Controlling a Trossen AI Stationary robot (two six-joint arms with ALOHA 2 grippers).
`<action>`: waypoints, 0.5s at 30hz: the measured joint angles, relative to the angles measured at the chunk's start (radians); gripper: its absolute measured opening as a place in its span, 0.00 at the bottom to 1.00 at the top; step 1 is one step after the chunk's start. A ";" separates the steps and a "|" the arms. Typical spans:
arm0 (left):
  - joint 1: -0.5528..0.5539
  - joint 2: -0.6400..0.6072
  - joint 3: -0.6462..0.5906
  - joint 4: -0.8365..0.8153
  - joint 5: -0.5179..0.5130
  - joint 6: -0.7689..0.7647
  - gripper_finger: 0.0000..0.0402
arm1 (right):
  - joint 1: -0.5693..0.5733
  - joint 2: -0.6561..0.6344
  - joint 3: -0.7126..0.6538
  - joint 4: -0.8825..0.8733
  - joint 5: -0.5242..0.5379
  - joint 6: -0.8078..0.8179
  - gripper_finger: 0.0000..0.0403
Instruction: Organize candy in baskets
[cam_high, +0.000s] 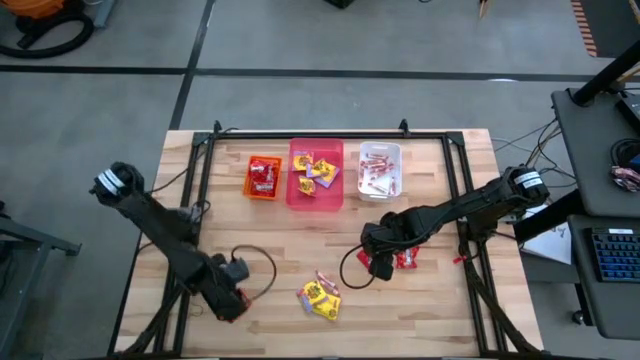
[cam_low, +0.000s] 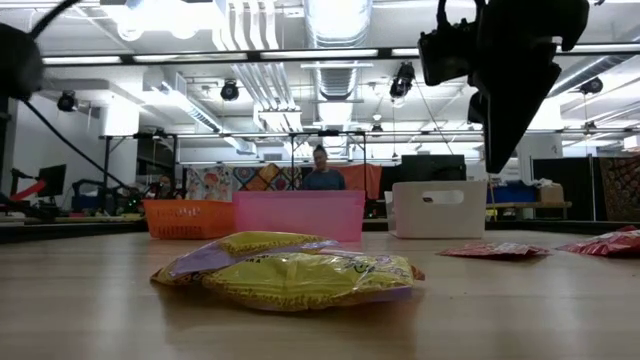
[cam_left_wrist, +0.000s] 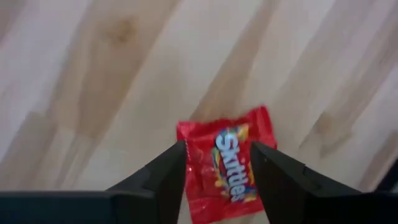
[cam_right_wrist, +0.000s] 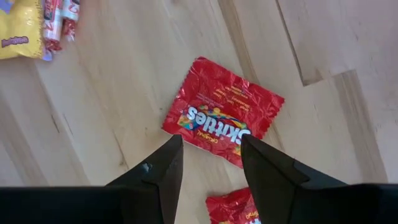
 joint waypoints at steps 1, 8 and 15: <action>-0.018 0.026 0.012 0.000 0.000 0.015 0.42 | 0.000 0.000 0.002 -0.002 0.000 -0.001 0.38; -0.168 0.180 0.079 0.007 -0.001 0.073 0.50 | 0.000 0.000 0.017 0.023 0.000 -0.027 0.38; -0.185 0.263 0.085 -0.005 -0.009 -0.002 0.51 | 0.000 0.000 0.028 0.027 0.001 -0.028 0.38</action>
